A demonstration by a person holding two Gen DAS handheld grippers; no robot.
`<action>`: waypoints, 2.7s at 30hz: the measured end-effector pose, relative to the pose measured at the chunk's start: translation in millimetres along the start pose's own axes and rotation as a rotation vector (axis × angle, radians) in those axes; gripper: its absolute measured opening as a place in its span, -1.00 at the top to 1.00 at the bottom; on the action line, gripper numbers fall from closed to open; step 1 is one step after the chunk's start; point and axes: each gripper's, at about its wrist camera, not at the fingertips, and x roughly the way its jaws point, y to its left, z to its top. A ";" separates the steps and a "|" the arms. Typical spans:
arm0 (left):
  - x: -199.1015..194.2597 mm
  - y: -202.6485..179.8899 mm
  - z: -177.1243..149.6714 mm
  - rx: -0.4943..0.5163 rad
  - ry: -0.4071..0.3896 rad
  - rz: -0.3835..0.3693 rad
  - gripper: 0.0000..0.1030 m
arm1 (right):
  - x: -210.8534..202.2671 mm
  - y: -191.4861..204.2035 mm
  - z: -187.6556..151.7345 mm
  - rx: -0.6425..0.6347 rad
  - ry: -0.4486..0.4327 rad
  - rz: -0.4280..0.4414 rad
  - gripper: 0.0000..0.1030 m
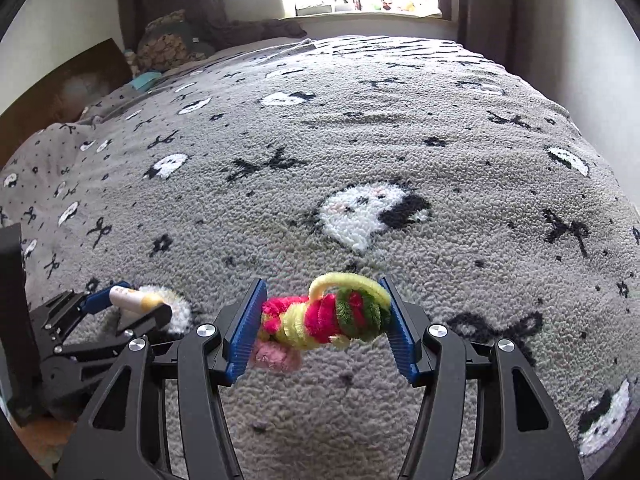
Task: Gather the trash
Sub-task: 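Carry the toy and white tube over the bed edge down to the bin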
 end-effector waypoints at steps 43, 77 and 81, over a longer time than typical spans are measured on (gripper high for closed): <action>-151.8 -27.1 -280.1 0.110 -0.017 -0.129 -0.26 | -134.6 42.3 -269.6 -0.042 -0.079 0.200 -0.13; -60.9 -37.5 -352.6 0.096 0.306 -0.182 -0.26 | -59.9 58.9 -327.0 -0.072 0.201 0.178 -0.19; -57.4 -36.6 -353.5 0.087 0.324 -0.179 -0.39 | -56.7 61.7 -327.6 -0.065 0.209 0.192 -0.41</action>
